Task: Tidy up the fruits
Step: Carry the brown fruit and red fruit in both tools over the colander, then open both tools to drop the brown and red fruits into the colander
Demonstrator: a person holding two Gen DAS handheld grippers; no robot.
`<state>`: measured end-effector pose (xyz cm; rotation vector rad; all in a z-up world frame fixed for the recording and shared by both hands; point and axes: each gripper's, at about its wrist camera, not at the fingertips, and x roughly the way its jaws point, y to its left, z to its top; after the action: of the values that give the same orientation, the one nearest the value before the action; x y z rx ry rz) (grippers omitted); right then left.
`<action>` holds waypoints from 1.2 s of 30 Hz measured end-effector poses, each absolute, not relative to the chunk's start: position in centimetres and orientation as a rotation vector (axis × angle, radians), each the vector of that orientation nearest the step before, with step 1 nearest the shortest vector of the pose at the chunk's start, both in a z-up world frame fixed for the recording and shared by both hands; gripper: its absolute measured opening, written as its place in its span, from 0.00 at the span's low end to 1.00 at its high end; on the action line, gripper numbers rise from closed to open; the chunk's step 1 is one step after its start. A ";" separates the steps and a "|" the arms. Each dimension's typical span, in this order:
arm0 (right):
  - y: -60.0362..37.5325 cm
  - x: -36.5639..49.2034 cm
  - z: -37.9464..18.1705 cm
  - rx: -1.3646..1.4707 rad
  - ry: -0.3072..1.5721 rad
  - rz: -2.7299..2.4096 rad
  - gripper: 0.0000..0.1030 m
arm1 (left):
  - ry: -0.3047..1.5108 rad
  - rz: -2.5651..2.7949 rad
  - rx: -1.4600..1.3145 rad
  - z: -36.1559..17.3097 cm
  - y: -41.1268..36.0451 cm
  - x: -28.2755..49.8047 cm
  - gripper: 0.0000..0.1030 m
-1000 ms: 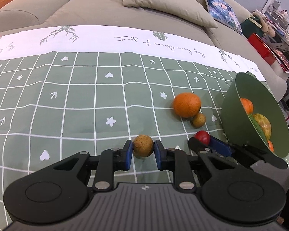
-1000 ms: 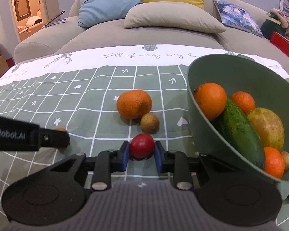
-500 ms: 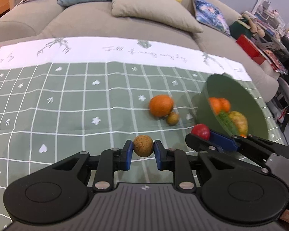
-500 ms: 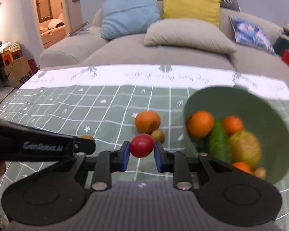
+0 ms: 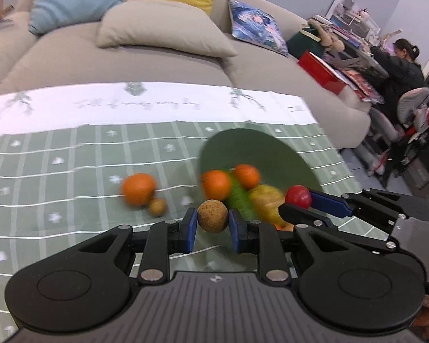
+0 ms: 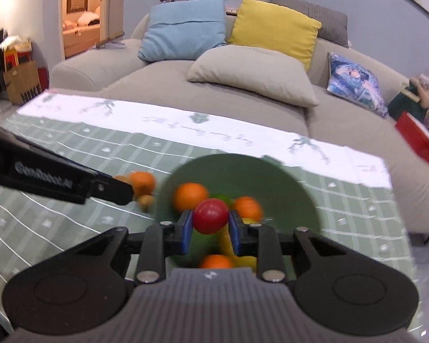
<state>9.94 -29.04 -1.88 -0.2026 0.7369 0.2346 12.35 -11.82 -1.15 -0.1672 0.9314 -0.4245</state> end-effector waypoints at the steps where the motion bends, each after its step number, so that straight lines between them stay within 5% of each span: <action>1: -29.6 10.2 -1.8 -0.220 0.739 0.236 0.22 | 0.940 -0.435 -0.179 -1.2 -12.4 12.8 0.25; 11: -33.6 15.3 -3.6 -0.406 0.783 0.275 0.22 | 1.009 -0.474 -0.225 -2.1 -17.4 16.2 0.25; 36: -35.2 21.2 -8.5 -0.353 0.951 0.371 0.22 | 1.129 -0.446 -0.224 -4.9 -18.7 20.1 0.27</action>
<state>21.23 -35.22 -8.48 -0.3526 0.9505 0.3709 20.09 -18.66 -4.90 -0.2244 1.1290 -0.4457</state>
